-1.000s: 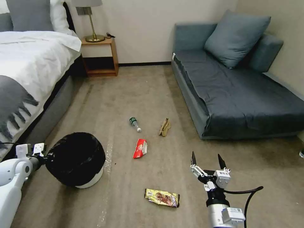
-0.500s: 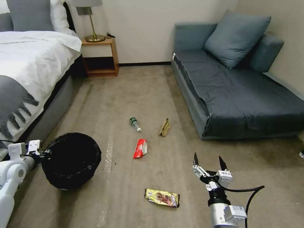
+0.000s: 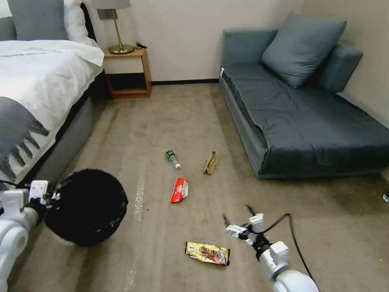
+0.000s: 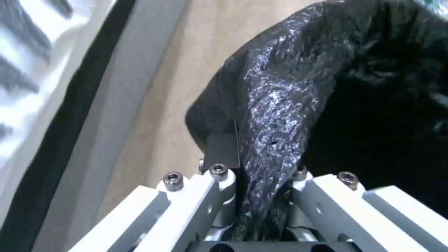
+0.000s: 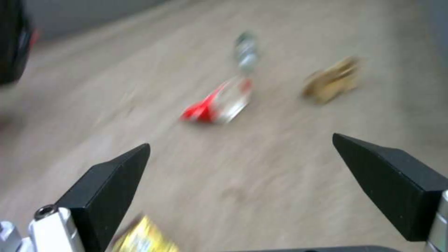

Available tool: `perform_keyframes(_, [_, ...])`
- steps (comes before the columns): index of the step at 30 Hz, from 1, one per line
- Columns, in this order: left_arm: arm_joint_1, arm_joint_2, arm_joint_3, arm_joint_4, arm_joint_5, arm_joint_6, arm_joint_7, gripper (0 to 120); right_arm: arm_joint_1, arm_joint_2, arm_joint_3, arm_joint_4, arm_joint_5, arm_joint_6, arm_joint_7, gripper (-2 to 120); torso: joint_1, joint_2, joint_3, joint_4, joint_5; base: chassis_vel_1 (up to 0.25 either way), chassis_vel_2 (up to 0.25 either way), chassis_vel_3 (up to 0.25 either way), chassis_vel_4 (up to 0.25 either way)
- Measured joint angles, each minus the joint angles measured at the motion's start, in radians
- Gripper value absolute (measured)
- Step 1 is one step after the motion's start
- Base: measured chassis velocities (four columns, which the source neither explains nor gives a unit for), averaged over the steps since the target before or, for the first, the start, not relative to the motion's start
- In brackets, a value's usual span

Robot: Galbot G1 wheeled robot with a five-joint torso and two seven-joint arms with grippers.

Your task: Pick up the trash bin, then pick up the garbage on the floor and place it into the trash bin.

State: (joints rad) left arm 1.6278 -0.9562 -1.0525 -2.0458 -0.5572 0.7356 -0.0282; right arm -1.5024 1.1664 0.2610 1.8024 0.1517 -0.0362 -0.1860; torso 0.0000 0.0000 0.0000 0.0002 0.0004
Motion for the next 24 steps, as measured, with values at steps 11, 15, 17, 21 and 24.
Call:
perform_keyframes(11, [0.101,-0.076,-0.062,-0.111,0.047,-0.007,0.018,7,0.176,-0.092,-0.201,-0.249,-0.114,-0.061,-0.151,100,0.0,0.0,0.0,-0.0002,-0.0001,0.0,0.0,0.0,0.0])
perform_keyframes(15, [0.106,-0.076,-0.067,-0.138,0.056,-0.009,0.031,7,0.219,-0.083,-0.251,-0.346,-0.131,-0.07,-0.192,100,0.0,0.0,0.0,-0.0003,-0.0003,0.0,0.0,0.0,0.0])
perform_keyframes(17, [0.106,-0.073,-0.067,-0.144,0.056,-0.009,0.033,7,0.226,-0.075,-0.259,-0.376,-0.154,-0.062,-0.201,100,0.0,0.0,0.0,-0.0004,-0.0002,0.0,0.0,0.0,0.0])
perform_keyframes(21, [0.102,-0.069,-0.059,-0.149,0.056,-0.009,0.035,7,0.241,-0.062,-0.279,-0.423,-0.199,-0.042,-0.209,99,0.0,0.0,0.0,-0.0003,-0.0003,0.0,0.0,0.0,0.0])
perform_keyframes(24, [0.094,-0.069,-0.049,-0.159,0.055,-0.004,0.036,7,0.259,-0.046,-0.304,-0.47,-0.235,-0.017,-0.189,88,0.0,0.0,0.0,-0.0003,-0.0004,0.0,0.0,0.0,0.0])
